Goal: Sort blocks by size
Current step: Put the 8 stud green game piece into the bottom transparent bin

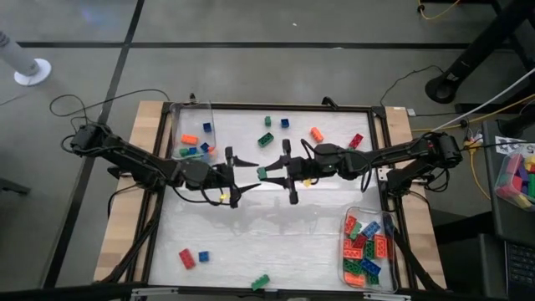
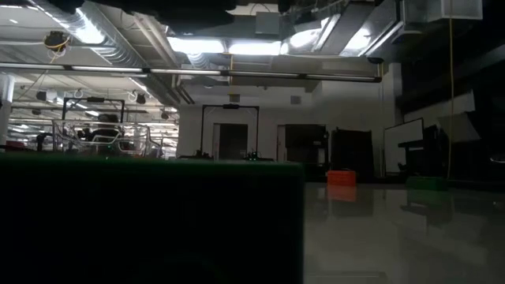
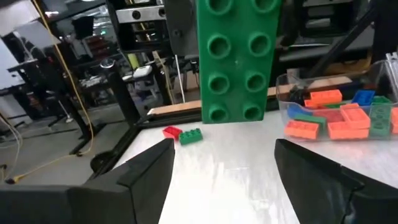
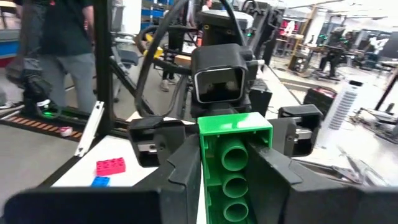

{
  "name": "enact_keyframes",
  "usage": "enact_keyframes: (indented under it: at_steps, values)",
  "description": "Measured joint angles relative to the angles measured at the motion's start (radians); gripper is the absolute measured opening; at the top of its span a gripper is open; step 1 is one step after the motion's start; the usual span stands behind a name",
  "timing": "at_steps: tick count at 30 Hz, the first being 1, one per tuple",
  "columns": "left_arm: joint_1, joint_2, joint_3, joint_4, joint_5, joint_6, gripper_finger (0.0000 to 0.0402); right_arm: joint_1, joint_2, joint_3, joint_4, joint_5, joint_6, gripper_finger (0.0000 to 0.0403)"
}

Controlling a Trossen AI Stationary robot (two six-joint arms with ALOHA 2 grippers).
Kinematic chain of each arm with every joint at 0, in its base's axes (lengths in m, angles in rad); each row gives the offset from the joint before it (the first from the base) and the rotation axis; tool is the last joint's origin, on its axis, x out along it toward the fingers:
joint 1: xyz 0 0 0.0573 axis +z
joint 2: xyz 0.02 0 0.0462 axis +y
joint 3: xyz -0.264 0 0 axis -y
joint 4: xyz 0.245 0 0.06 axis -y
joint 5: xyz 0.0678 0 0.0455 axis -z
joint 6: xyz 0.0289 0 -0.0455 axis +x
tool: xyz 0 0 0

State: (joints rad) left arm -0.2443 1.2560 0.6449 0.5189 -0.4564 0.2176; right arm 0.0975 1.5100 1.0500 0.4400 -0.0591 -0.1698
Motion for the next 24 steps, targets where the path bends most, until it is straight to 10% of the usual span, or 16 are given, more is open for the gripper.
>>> enact_keyframes:
  at_steps: [24]
  values:
    - [0.028, 0.005, 0.002, 0.127, 0.088, -0.019, 0.0267, 0.000, 0.079, 0.002, 0.096, 0.023, 0.006, 0.0106]
